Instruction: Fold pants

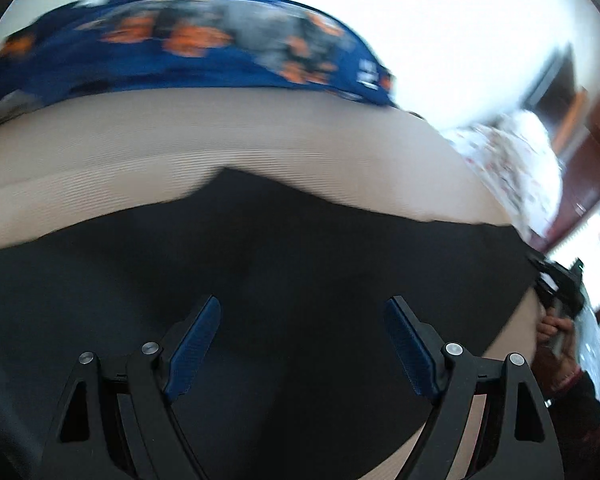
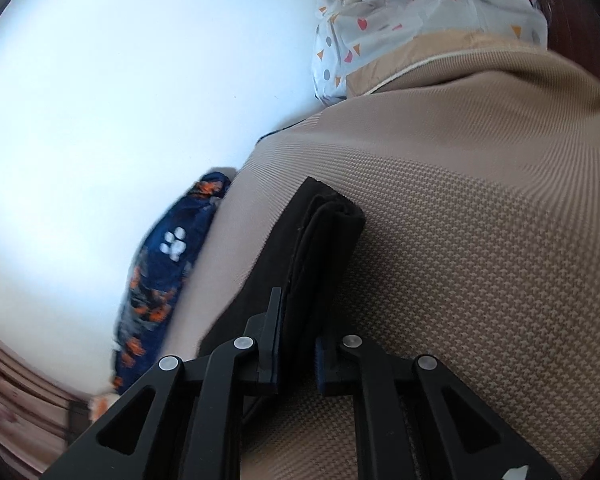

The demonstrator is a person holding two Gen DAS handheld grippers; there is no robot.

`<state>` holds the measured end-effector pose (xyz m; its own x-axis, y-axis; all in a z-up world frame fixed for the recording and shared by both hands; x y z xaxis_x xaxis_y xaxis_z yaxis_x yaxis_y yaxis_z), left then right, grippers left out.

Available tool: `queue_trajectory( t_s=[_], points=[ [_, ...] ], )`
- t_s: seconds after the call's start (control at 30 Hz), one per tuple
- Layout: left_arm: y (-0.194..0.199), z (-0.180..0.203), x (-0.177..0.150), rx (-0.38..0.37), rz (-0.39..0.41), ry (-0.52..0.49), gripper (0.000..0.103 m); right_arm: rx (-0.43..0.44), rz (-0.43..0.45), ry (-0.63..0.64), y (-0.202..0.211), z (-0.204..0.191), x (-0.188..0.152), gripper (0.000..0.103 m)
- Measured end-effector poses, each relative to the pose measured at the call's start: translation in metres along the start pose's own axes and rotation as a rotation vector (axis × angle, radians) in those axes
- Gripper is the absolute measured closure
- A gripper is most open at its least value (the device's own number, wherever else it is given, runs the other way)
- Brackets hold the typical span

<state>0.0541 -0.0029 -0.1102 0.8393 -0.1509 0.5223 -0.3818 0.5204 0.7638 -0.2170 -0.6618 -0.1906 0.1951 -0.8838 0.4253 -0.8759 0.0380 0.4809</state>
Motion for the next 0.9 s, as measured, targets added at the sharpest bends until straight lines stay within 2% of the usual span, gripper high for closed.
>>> queue_trajectory(
  t_s=[0.03, 0.1, 0.2, 0.43, 0.53, 0.63, 0.7, 0.9],
  points=[
    [0.004, -0.006, -0.004, 0.005, 0.006, 0.018, 0.019, 0.037, -0.013, -0.025, -0.001, 0.003, 0.001, 0.092],
    [0.014, -0.024, -0.011, 0.010, 0.023, 0.073, 0.019, 0.041, -0.031, -0.043, -0.002, 0.003, 0.003, 0.091],
    [0.022, -0.033, -0.018, 0.011, 0.036, 0.119, 0.019, 0.003, -0.059, -0.076, -0.006, 0.002, 0.007, 0.091],
    [0.034, -0.017, -0.024, 0.053, 0.079, 0.044, 0.019, -0.113, -0.101, -0.060, -0.015, -0.005, 0.010, 0.092],
    [0.037, -0.008, -0.026, 0.089, 0.089, 0.009, 0.019, -0.157, -0.094, -0.017, -0.013, -0.017, 0.009, 0.091],
    [0.046, -0.002, -0.029, 0.122, 0.118, -0.016, 0.018, -0.149, -0.097, 0.048, -0.010, -0.039, 0.004, 0.091],
    [0.051, -0.001, -0.031, 0.138, 0.146, -0.016, 0.014, -0.150, -0.101, 0.120, -0.011, -0.060, -0.002, 0.091],
    [0.054, -0.001, -0.036, 0.111, 0.158, 0.004, 0.010, -0.097, -0.160, 0.270, -0.021, -0.124, -0.035, 0.091]
  ],
)
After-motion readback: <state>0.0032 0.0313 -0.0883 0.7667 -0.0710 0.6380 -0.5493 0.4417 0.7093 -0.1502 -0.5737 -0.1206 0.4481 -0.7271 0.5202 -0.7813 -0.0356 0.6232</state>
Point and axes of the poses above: each gripper's, at about its wrist camera, not at the fingertips, and y roughly against the way its jaws point, z to its right, x to its top, the point moved 1 cm from there along -y, roughly the way its jaws point, and after that the axes turned 3 degrees about y, right-handed, at the moved point
